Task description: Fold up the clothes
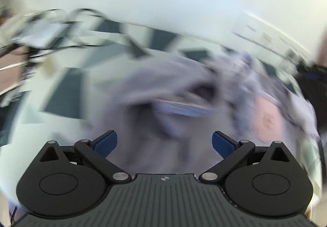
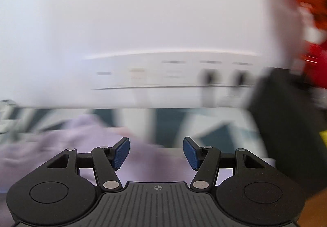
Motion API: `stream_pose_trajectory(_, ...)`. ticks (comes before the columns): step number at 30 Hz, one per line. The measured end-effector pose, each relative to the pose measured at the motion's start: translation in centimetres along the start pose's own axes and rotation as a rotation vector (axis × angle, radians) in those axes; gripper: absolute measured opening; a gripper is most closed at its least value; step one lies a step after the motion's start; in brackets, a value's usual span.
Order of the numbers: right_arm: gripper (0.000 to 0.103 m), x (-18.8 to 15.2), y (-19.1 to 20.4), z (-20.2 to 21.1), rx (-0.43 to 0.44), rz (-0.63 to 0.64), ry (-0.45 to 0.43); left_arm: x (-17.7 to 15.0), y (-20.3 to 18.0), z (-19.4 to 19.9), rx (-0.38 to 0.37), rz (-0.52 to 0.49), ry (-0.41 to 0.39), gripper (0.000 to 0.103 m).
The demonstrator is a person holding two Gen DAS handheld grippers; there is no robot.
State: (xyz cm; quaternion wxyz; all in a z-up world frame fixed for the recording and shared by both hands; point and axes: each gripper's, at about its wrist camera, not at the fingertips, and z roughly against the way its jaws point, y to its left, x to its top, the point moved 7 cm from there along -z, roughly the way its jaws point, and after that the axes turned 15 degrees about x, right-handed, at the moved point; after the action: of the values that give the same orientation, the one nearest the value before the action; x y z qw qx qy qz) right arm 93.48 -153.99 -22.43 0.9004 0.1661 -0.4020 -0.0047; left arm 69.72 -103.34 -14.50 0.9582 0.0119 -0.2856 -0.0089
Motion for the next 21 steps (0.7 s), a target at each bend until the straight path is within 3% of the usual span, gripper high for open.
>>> stream_pose_trajectory(4, 0.055, 0.4, 8.0, -4.4, 0.163, -0.008, 0.064, -0.6, 7.2, -2.3, 0.062, 0.107, 0.057, 0.101)
stream_pose_trajectory(7, 0.055, -0.3, 12.6, -8.2, 0.245, -0.044, 0.136, -2.0, 10.1, -4.2, 0.075, 0.114, 0.113, 0.101)
stream_pose_trajectory(10, 0.056, -1.3, 15.2, -11.5, 0.243, -0.091, 0.205, -3.6, 10.9, -5.8, 0.039, 0.076, 0.170, 0.101)
stream_pose_trajectory(16, 0.058, -3.7, 16.9, -16.4, 0.174, -0.251, 0.329, -4.9, 9.3, -9.0, 0.051, -0.065, 0.208, 0.100)
stream_pose_trajectory(17, 0.058, -4.2, 17.1, -16.9, 0.166, -0.271, 0.346, -4.8, 9.2, -9.3, 0.046, -0.072, 0.205, 0.096)
stream_pose_trajectory(19, 0.057, -4.8, 17.4, -17.8, 0.143, -0.304, 0.371, -4.3, 9.4, -9.2, 0.006, -0.073, 0.191, 0.044)
stream_pose_trajectory(21, 0.044, -4.8, 17.9, -18.1, 0.140, -0.334, 0.376, -3.7, 9.8, -8.7, -0.034, -0.060, 0.195, 0.027)
